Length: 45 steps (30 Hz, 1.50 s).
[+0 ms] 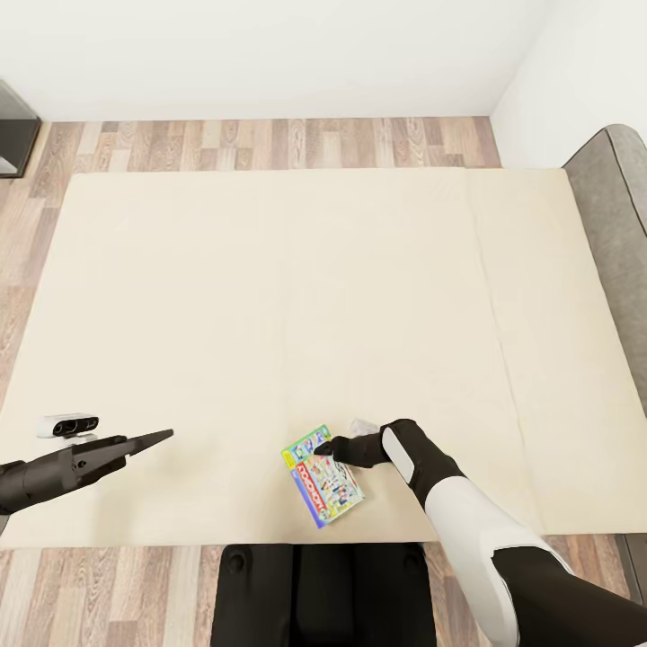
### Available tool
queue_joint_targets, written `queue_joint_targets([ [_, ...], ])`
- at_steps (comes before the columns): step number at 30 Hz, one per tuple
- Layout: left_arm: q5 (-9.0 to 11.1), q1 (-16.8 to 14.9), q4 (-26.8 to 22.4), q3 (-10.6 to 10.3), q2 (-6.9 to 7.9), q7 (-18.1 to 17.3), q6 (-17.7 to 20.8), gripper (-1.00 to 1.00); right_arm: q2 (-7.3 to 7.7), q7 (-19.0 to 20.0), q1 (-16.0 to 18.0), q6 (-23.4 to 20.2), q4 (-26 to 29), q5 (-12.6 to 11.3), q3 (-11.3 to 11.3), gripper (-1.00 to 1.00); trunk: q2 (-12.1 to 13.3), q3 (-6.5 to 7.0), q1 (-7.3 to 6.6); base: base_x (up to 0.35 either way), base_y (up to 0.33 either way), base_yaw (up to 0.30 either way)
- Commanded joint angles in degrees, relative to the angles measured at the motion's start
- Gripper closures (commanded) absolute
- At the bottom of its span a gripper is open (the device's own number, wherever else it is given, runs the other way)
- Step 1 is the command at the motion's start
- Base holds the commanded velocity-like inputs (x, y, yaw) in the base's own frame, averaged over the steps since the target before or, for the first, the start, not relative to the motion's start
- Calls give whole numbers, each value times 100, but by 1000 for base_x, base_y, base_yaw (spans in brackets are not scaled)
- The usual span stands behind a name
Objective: Put all the toys in the child's room - the three board games (two on the bed and one on the table), the two jigsaw puzzles on the table, and the tennis ball on the table - inside the toy box on the table in the child's room.
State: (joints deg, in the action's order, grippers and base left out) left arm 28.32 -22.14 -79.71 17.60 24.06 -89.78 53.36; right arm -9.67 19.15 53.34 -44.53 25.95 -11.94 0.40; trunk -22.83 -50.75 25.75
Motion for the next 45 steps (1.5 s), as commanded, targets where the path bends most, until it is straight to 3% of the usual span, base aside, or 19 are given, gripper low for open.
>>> queue_joint_targets([
  [1,-2,-1,2,-1,2,-22,61,-100,1,-8,1,-29,6,-28,4,-100,-9,-6,3,0,100,0],
  [19,-2,-2,8,6,2,-22,61,-100,1,-15,1,-29,6,-28,4,-100,-9,-6,3,0,94,0],
  [45,-2,-1,8,129,2,-22,61,-100,9,-17,1,-24,6,-28,4,-100,-9,-6,3,0,5,0],
])
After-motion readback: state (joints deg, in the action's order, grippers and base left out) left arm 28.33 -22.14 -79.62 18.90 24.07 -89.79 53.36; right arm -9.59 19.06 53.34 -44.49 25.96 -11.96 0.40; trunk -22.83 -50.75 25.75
